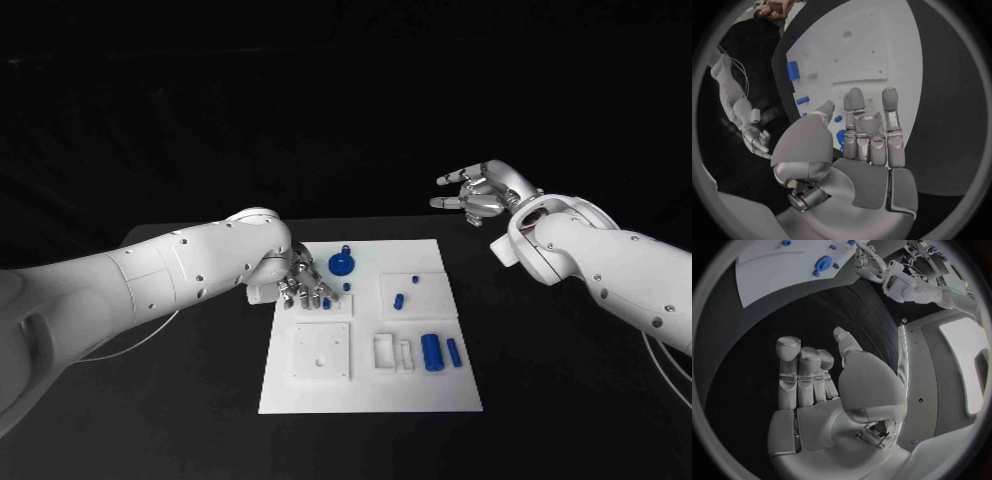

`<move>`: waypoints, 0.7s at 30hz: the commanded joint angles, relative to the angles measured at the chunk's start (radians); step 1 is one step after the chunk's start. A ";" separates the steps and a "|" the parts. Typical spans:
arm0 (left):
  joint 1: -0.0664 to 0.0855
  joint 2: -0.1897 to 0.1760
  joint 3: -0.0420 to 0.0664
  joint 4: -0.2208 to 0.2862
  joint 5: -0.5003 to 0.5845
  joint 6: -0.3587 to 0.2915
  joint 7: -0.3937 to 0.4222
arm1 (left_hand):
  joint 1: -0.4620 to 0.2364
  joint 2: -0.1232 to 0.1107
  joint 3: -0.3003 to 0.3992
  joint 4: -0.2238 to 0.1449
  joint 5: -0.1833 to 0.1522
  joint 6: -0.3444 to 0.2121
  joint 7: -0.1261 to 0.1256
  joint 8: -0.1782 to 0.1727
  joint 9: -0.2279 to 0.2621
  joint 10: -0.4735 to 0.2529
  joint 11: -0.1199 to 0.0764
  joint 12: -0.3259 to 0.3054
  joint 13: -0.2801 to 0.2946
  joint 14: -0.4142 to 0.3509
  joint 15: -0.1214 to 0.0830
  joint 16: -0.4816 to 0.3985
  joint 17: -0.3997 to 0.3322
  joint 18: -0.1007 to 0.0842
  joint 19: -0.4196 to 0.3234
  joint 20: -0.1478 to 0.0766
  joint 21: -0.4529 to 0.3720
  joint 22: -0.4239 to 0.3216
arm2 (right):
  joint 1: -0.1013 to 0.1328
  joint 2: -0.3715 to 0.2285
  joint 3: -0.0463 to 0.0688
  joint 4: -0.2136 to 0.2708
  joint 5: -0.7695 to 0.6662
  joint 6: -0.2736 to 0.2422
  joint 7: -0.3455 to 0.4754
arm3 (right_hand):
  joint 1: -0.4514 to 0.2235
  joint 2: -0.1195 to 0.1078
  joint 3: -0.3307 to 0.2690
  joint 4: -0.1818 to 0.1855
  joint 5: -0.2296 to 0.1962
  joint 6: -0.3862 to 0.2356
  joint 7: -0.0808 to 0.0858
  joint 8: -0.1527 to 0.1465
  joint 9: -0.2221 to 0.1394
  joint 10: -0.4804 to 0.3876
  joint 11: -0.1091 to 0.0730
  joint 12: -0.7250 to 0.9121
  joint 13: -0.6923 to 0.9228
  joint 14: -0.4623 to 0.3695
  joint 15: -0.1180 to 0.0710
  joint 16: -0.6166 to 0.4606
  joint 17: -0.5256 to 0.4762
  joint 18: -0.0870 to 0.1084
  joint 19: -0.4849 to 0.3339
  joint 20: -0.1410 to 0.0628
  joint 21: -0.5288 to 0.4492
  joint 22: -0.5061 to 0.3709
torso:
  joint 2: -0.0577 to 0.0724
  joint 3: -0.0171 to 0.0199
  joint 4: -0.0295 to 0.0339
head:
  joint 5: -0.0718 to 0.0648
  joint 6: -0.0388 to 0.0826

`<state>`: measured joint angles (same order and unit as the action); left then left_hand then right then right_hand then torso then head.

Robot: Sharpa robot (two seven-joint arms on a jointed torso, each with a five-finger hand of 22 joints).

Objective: Assemble the parts on the task board

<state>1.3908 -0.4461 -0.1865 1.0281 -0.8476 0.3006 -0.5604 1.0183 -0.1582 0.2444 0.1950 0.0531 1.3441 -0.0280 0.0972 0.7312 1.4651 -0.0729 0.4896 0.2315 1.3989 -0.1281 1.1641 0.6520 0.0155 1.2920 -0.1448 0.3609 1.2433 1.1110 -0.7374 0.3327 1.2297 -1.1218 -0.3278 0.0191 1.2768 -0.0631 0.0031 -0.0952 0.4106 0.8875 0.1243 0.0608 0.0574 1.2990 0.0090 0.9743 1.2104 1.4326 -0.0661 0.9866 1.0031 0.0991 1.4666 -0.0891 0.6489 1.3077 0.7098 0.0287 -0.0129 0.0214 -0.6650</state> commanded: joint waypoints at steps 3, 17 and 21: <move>0.017 -0.019 0.023 0.006 0.129 0.016 0.038 | 0.006 0.013 -0.009 -0.005 -0.005 -0.045 0.020 -0.031 -0.070 0.042 0.018 -0.068 -0.023 -0.030 0.006 -0.045 -0.043 -0.015 -0.025 0.005 -0.022 -0.001 | -0.002 0.000 0.000 -0.001 0.001 0.015 0.010 | -0.005 0.000 -0.002 0.003 0.005 -0.007 -0.002 -0.004 0.000 -0.007 -0.003 -0.004 -0.001 0.001 0.000 -0.003 -0.001 0.019 0.051 0.005 -0.004 0.027 | 0.000 0.0008 -0.0006 | 0.002 0.004; 0.040 -0.020 0.040 -0.113 0.142 0.005 0.080 | 0.033 0.138 -0.085 -0.164 0.000 -0.186 0.075 -0.022 -0.457 0.032 0.037 -0.195 0.005 -0.061 0.030 -0.040 -0.166 -0.006 -0.024 0.027 -0.084 -0.007 | -0.004 0.000 0.000 -0.003 0.002 0.013 0.010 | -0.005 0.000 -0.003 0.006 0.005 -0.011 -0.002 -0.004 0.000 -0.008 -0.002 -0.004 -0.001 0.001 0.000 -0.004 -0.001 0.019 0.051 0.005 -0.005 0.026 | 0.002 0.0011 -0.0053 | 0.005 0.018; 0.044 -0.011 0.040 -0.162 0.117 0.000 0.112 | 0.040 0.146 -0.082 -0.170 0.000 -0.186 0.074 -0.021 -0.464 0.039 0.038 -0.192 0.009 -0.061 0.029 -0.034 -0.175 -0.007 -0.023 0.027 -0.090 -0.004 | -0.005 -0.001 0.000 -0.003 0.002 0.011 0.010 | -0.004 0.001 -0.003 0.010 0.007 -0.009 -0.002 -0.004 0.000 -0.008 -0.003 -0.004 -0.002 0.001 0.000 -0.004 -0.001 0.019 0.051 0.005 -0.006 0.025 | 0.004 0.0023 -0.0085 | 0.011 0.025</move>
<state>1.4321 -0.4613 -0.1471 0.8775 -0.7151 0.3040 -0.5010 1.0593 -0.0189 0.1636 0.0300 0.0532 1.1607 0.0478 0.0729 0.2680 1.4670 -0.0422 0.2987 0.2401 1.3469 -0.1000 1.1269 0.4782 0.0154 1.2687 -0.1215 0.2744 1.2384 1.1072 -0.7381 0.3327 1.2259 -1.1205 -0.3254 0.0197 1.2768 -0.0631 0.0002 -0.0924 0.4106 0.8841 0.1207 0.0608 0.0574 1.2989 0.0090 0.9744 1.2091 1.4326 -0.0661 0.9866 1.0033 0.0990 1.4666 -0.0891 0.6489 1.3076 0.7122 0.0298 -0.0183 0.0282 -0.6448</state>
